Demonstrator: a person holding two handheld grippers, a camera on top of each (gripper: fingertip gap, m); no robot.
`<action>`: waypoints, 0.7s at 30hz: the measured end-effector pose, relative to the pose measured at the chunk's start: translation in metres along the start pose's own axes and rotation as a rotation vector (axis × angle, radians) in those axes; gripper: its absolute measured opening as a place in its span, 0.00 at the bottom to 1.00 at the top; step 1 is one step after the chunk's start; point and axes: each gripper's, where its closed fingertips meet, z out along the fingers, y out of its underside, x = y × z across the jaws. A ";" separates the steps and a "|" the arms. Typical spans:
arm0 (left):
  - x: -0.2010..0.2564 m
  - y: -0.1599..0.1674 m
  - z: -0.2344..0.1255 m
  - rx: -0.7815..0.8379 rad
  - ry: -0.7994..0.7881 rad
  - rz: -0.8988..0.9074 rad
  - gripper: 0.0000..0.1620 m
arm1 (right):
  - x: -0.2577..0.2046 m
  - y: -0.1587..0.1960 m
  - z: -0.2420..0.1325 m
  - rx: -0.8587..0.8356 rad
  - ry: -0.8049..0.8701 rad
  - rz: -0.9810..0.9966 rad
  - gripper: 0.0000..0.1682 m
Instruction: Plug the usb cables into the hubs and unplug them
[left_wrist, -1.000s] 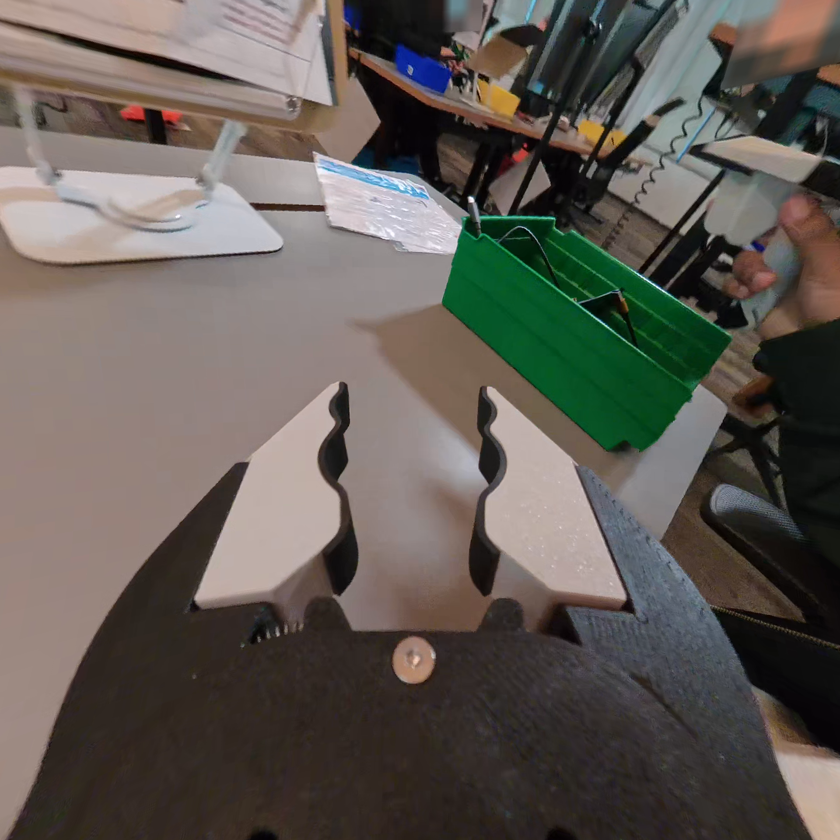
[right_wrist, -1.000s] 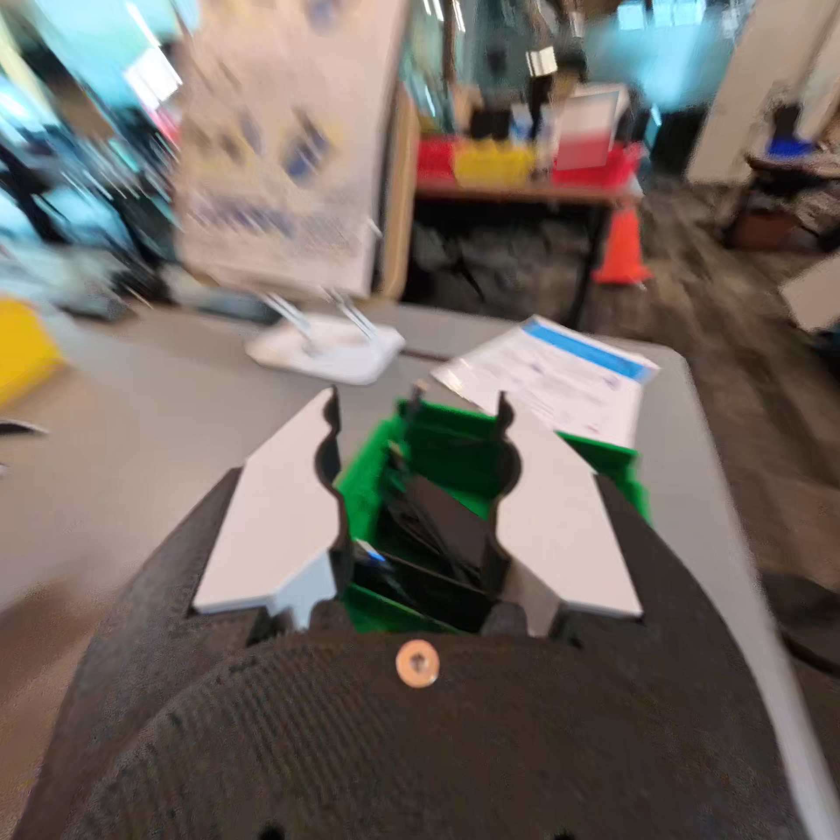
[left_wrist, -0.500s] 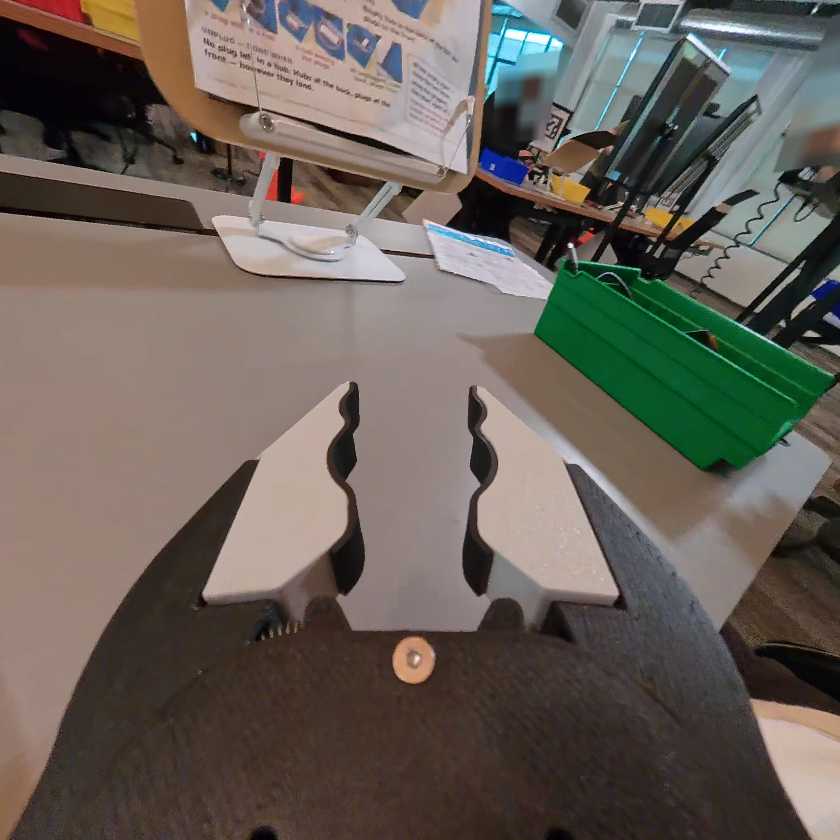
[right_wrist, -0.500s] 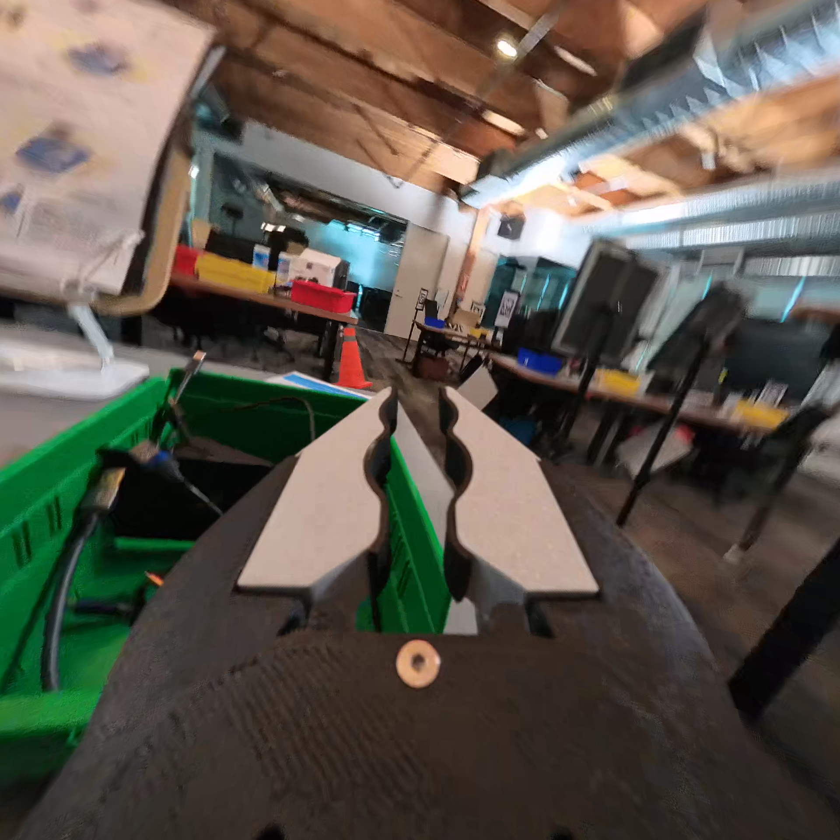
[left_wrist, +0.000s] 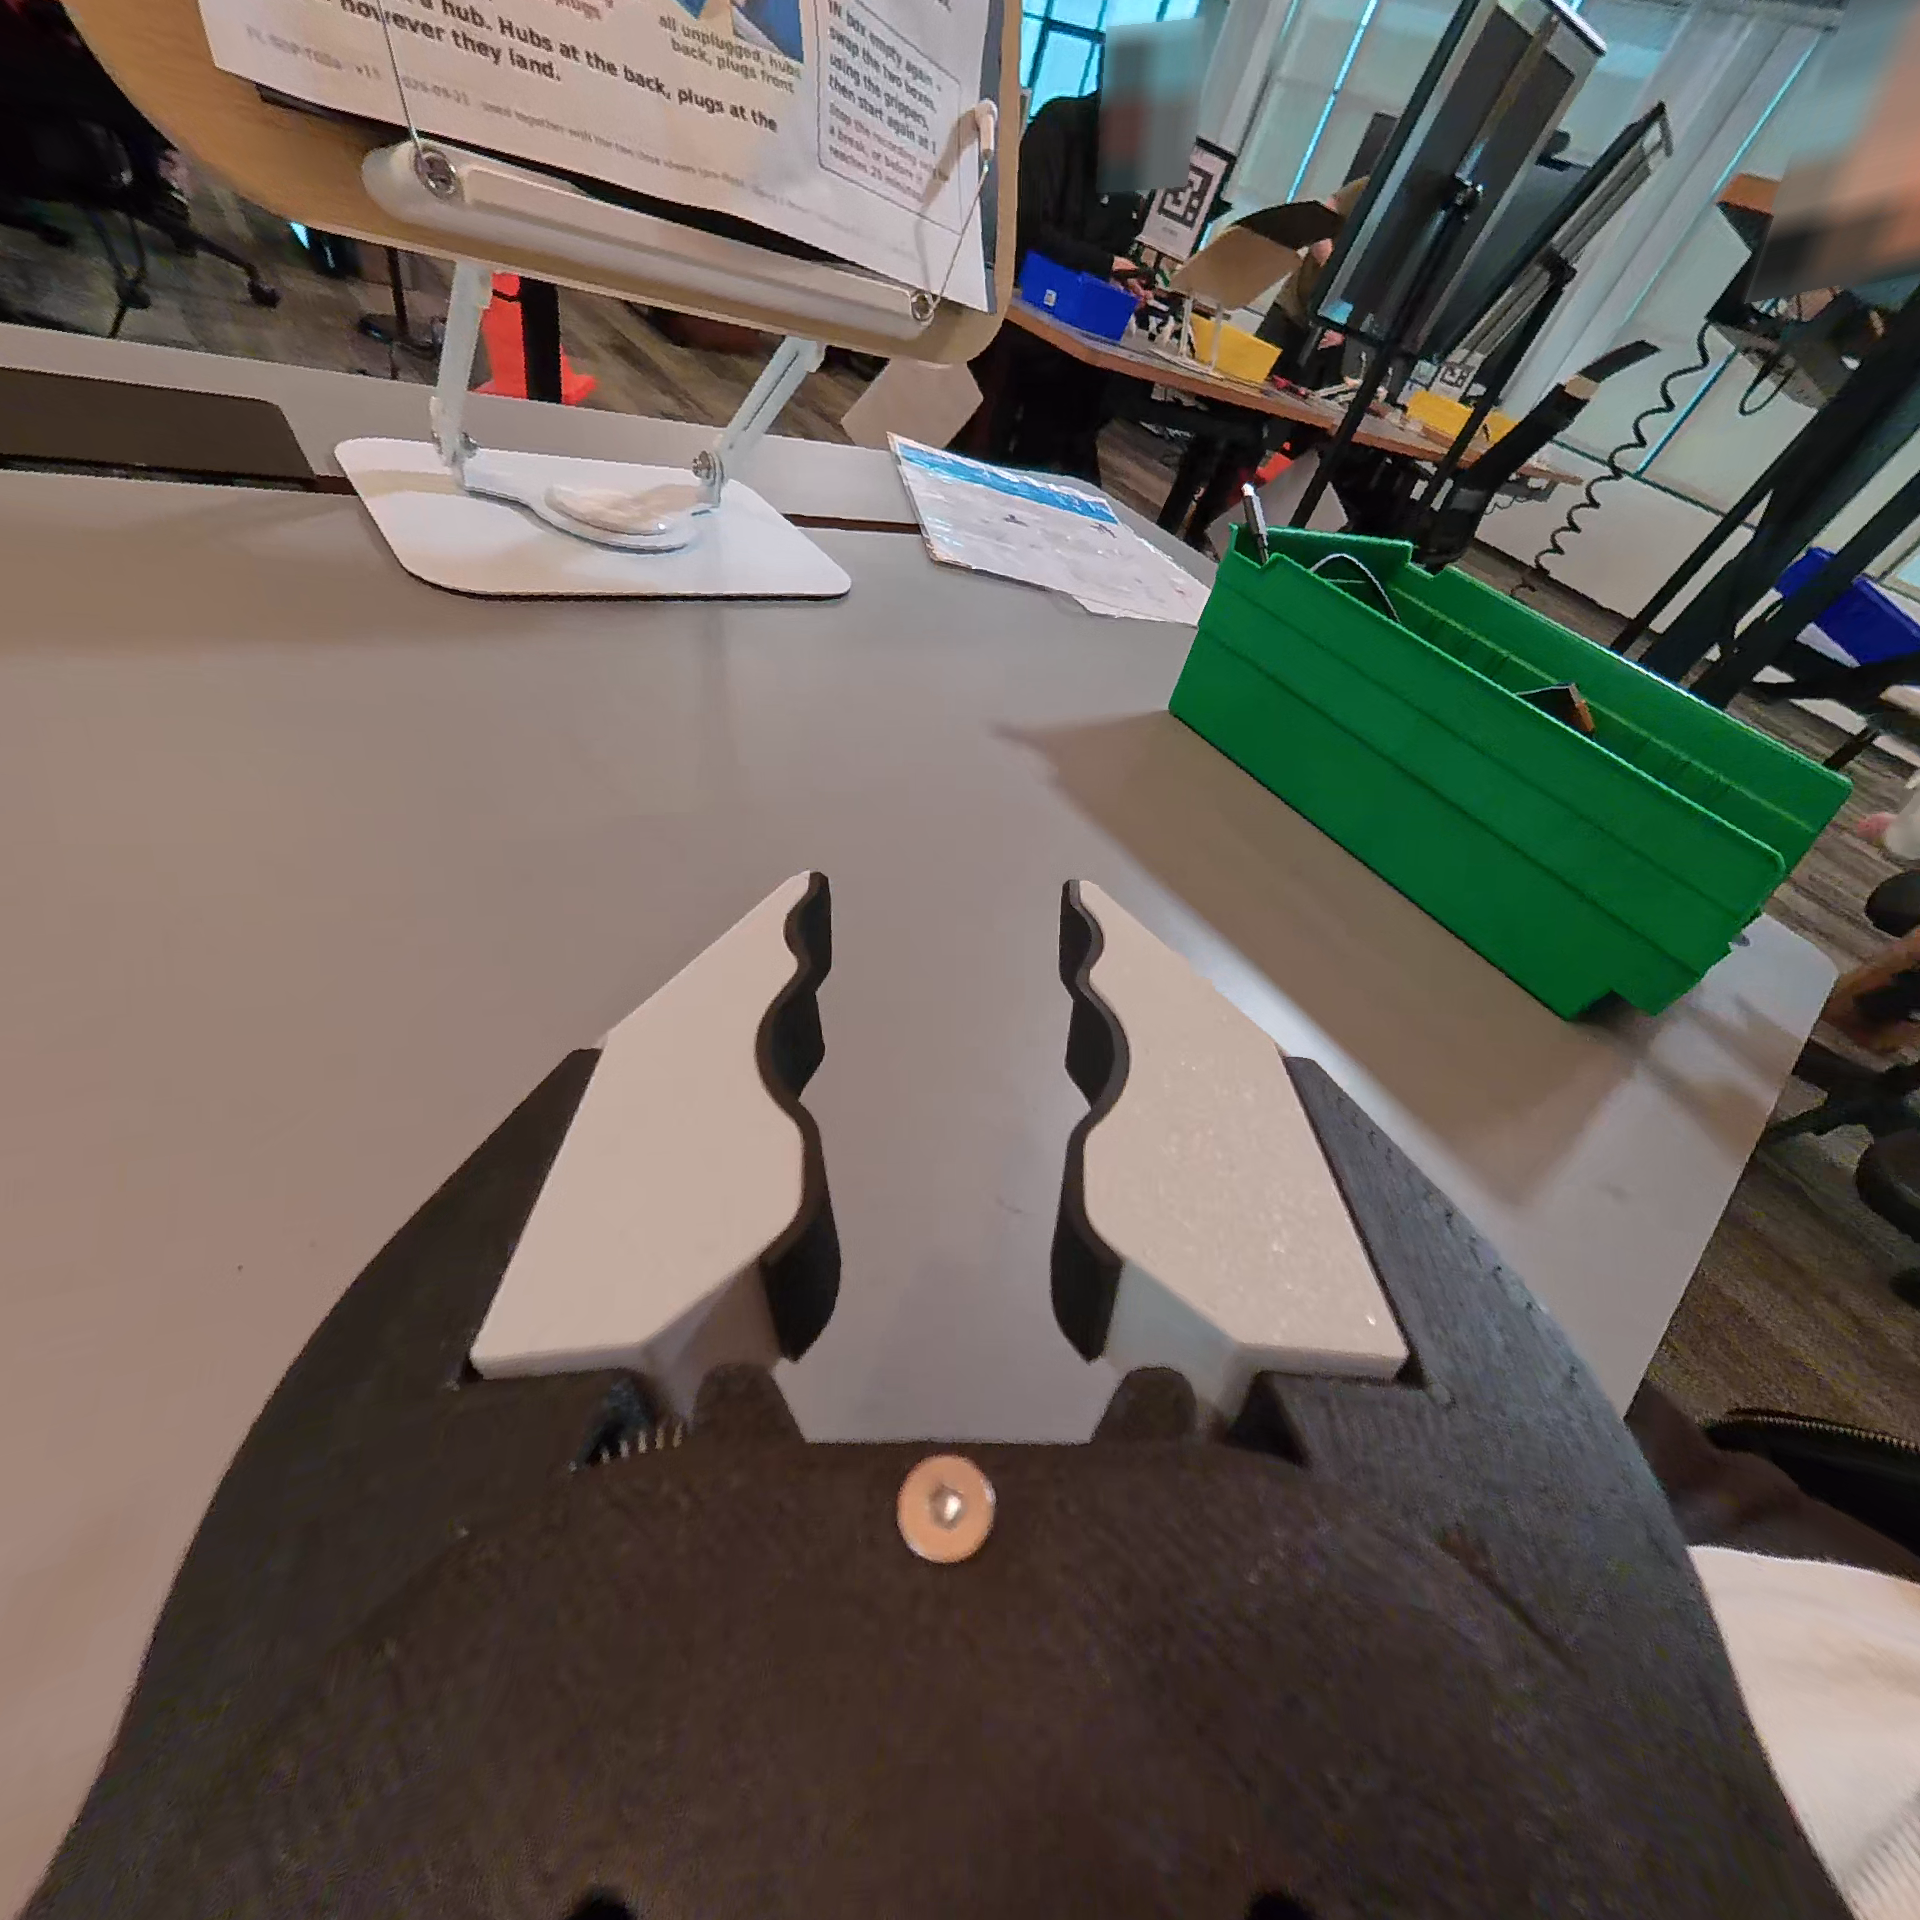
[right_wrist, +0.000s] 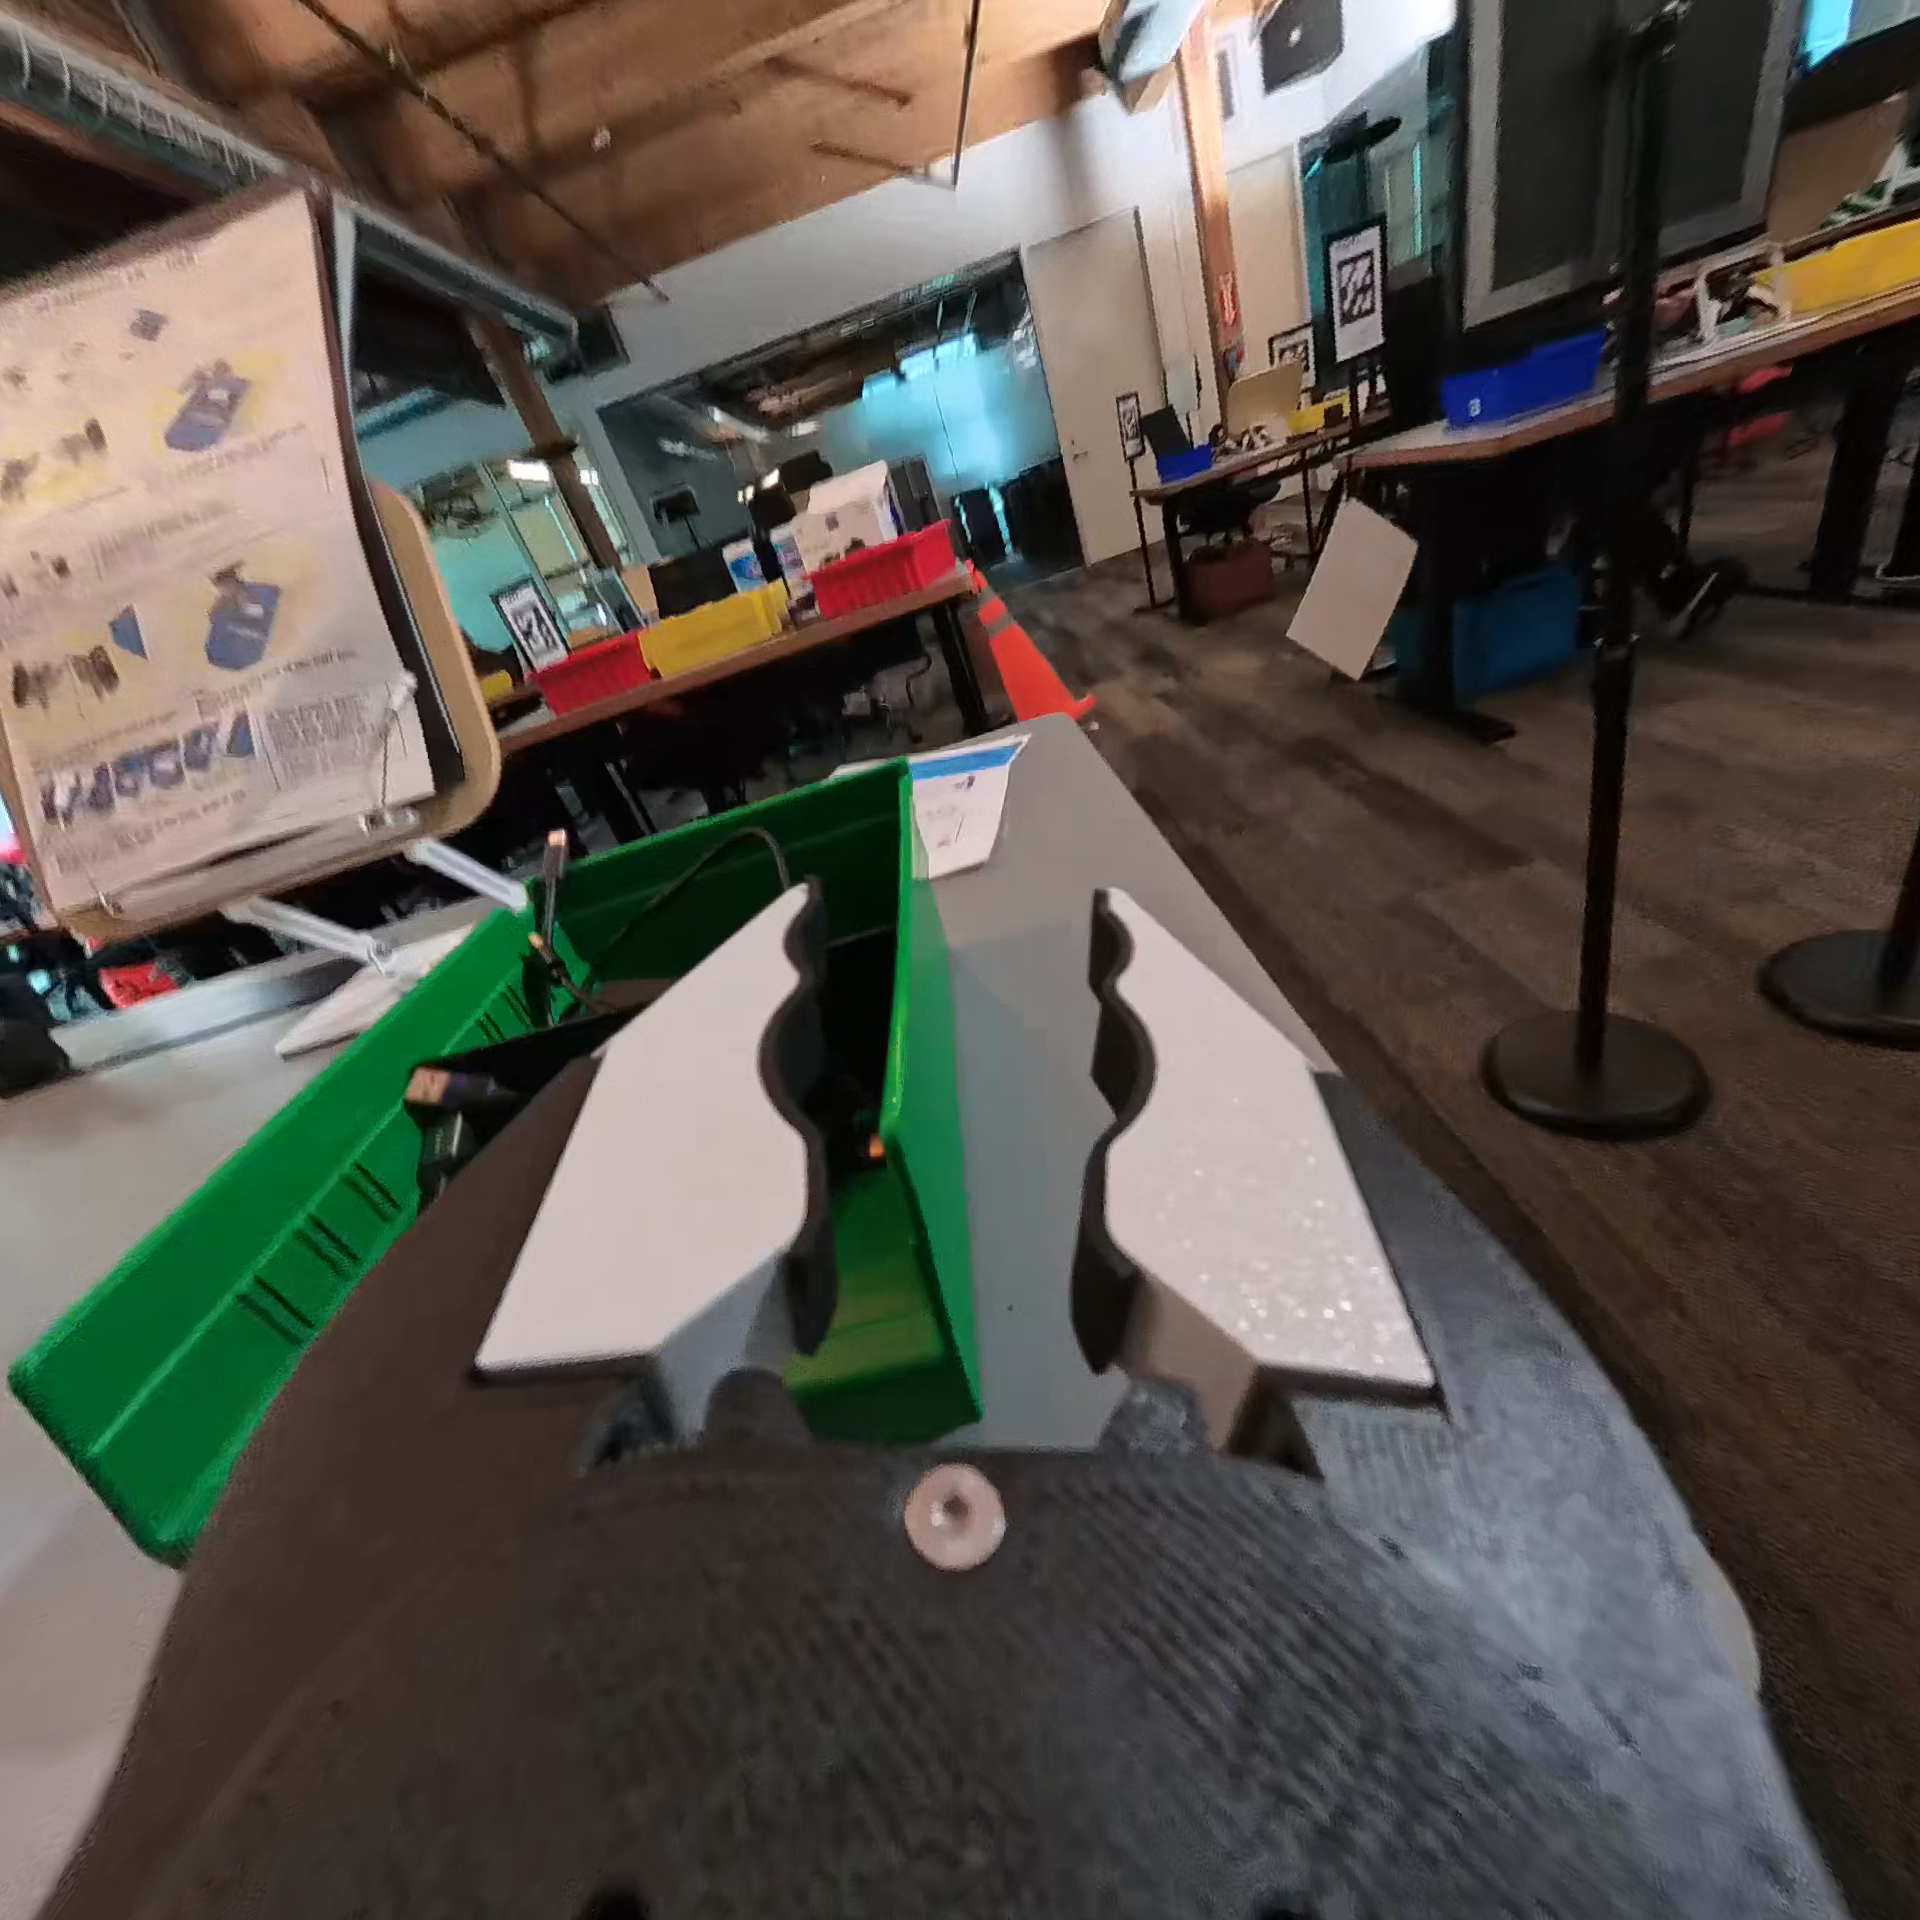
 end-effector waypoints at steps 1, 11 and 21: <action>0.000 0.000 -0.001 0.000 0.000 -0.003 0.26 | -0.005 0.010 0.005 -0.052 -0.014 -0.018 0.34; 0.008 0.003 0.002 -0.003 0.069 -0.083 0.26 | -0.009 0.061 0.051 -0.229 0.001 -0.310 0.46; 0.017 0.016 0.007 -0.066 0.076 -0.029 0.25 | -0.010 0.097 0.063 -0.461 -0.056 -0.342 0.03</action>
